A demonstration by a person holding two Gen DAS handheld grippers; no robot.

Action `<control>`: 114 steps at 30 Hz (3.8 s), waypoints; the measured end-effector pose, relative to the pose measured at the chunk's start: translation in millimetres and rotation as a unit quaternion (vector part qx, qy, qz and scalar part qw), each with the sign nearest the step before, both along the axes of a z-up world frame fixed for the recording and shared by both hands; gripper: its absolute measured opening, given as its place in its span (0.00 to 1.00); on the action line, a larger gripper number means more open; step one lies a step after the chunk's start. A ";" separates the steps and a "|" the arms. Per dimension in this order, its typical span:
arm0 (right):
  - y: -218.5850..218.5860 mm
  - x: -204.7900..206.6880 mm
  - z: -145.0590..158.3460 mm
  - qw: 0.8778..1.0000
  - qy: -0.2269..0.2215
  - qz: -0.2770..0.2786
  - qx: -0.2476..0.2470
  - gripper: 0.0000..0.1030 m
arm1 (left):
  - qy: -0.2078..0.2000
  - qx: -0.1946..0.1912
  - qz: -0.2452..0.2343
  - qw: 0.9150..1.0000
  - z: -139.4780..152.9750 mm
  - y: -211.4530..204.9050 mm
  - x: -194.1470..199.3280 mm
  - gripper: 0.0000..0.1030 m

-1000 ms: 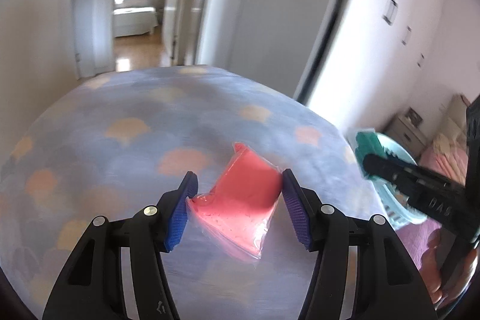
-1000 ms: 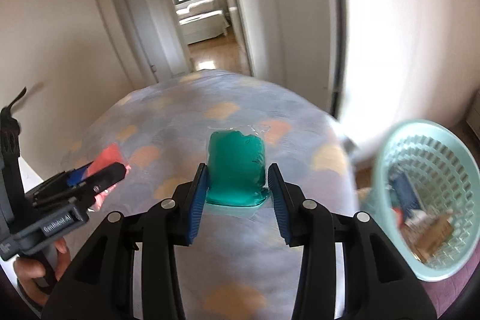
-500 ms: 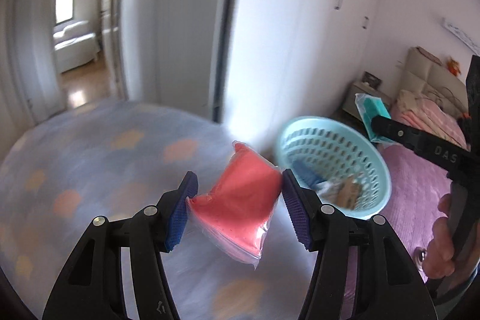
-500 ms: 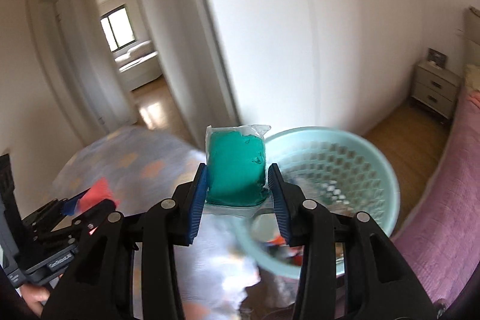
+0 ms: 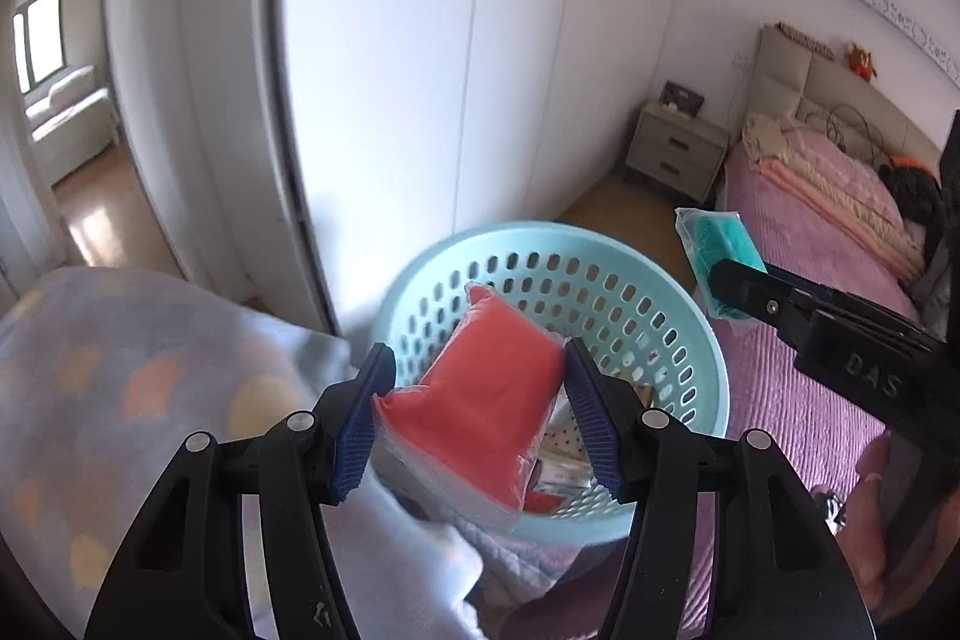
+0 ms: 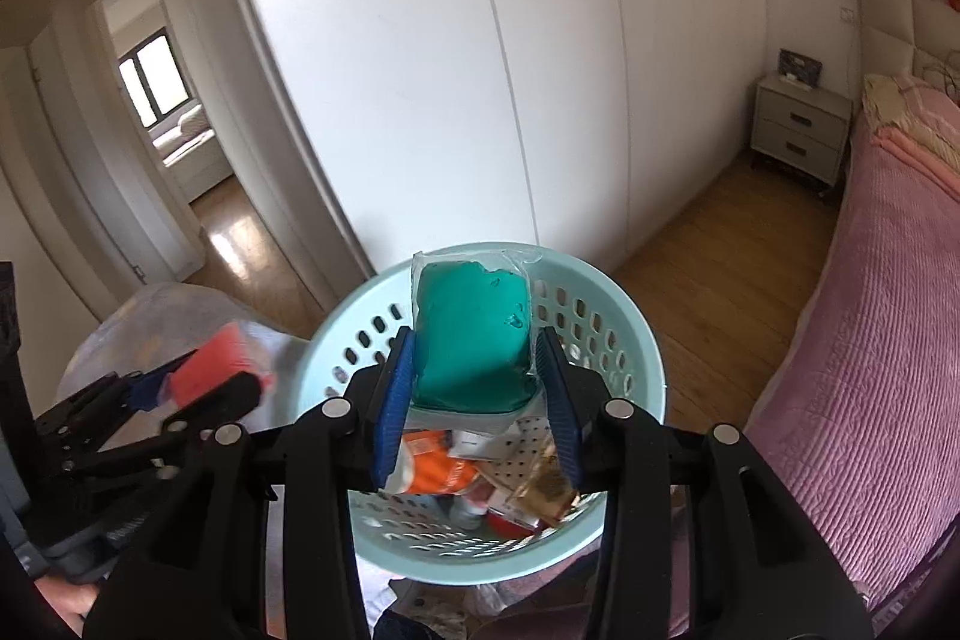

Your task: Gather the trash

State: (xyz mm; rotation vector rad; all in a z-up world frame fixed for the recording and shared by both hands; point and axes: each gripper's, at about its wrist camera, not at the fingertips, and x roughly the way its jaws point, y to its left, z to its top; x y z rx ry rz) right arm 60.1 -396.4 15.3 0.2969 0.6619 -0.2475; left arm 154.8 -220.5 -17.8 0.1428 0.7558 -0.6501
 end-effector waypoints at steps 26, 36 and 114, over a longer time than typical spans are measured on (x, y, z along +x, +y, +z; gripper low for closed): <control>50.0 -4.1 -4.4 1.000 -0.001 0.006 -0.023 0.54 | -0.043 -0.047 0.062 0.996 10.7 90.1 -31.3 0.84; 132.3 -56.5 4.5 0.991 -0.100 0.016 -0.089 0.73 | -0.116 -0.057 0.162 0.978 12.9 159.2 -86.1 0.89; 168.8 -59.5 -29.9 0.986 -0.119 0.040 -0.114 0.75 | -0.176 -0.063 0.246 0.951 -7.3 221.0 -106.2 0.93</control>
